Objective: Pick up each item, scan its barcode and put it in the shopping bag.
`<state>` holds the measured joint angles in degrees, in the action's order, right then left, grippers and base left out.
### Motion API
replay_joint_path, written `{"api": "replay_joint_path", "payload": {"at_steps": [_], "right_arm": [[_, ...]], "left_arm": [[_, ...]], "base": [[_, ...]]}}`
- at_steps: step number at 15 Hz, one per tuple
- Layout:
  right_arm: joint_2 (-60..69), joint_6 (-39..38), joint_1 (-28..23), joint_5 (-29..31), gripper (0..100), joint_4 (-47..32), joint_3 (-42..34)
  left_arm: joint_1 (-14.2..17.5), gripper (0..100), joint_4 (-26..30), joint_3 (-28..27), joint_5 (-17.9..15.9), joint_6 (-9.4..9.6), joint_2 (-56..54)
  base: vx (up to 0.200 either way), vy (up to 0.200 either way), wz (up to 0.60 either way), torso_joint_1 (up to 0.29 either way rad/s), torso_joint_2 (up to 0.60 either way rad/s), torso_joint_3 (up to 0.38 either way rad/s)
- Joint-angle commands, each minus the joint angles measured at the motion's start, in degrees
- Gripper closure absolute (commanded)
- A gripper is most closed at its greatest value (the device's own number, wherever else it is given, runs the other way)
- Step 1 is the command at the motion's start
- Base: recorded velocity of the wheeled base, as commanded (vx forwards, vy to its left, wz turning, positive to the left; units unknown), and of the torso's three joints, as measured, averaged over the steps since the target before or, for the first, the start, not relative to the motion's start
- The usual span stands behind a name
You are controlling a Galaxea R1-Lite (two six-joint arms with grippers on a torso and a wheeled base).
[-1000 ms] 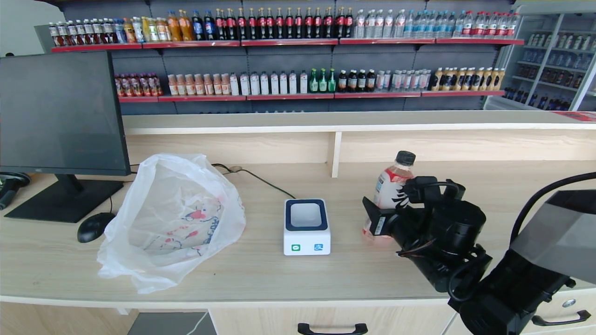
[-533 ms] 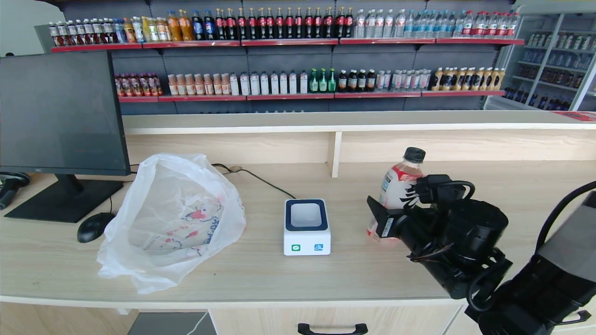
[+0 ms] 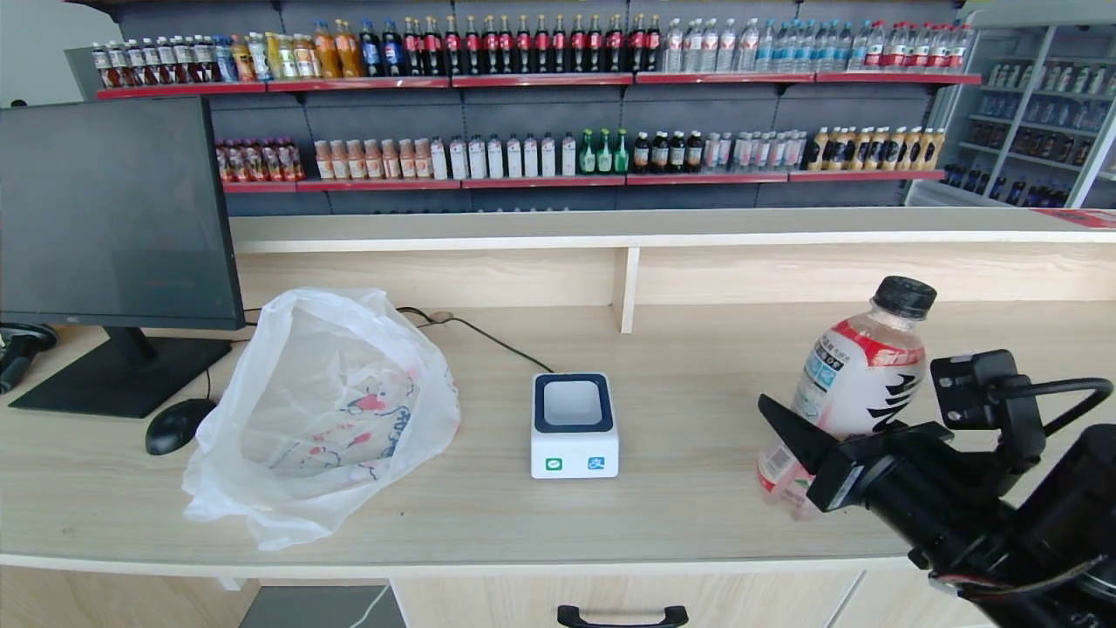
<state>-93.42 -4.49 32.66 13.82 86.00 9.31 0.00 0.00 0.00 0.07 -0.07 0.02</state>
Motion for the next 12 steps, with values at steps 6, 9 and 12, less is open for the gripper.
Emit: {"api": "replay_joint_path", "payload": {"at_steps": [6,9,12], "right_arm": [[7.7,0.1,2.4,-2.9,100,0.0,-3.6],[13.3,-4.8,18.2,-4.9,100,0.4,-8.1],[12.2,-11.0,18.3,-7.8,100,0.3,-5.8]], "left_arm": [[0.0,0,0.0,0.0,0.0,-0.01,0.0],[0.0,0,0.0,0.0,0.0,-0.01,0.0],[0.0,0,0.0,0.0,0.0,-0.01,0.0]], "base": [[0.0,0.0,0.0,0.0,0.0,0.0],[0.0,0.0,0.0,0.0,0.0,0.0],[0.0,0.0,0.0,0.0,0.0,0.0]]}}
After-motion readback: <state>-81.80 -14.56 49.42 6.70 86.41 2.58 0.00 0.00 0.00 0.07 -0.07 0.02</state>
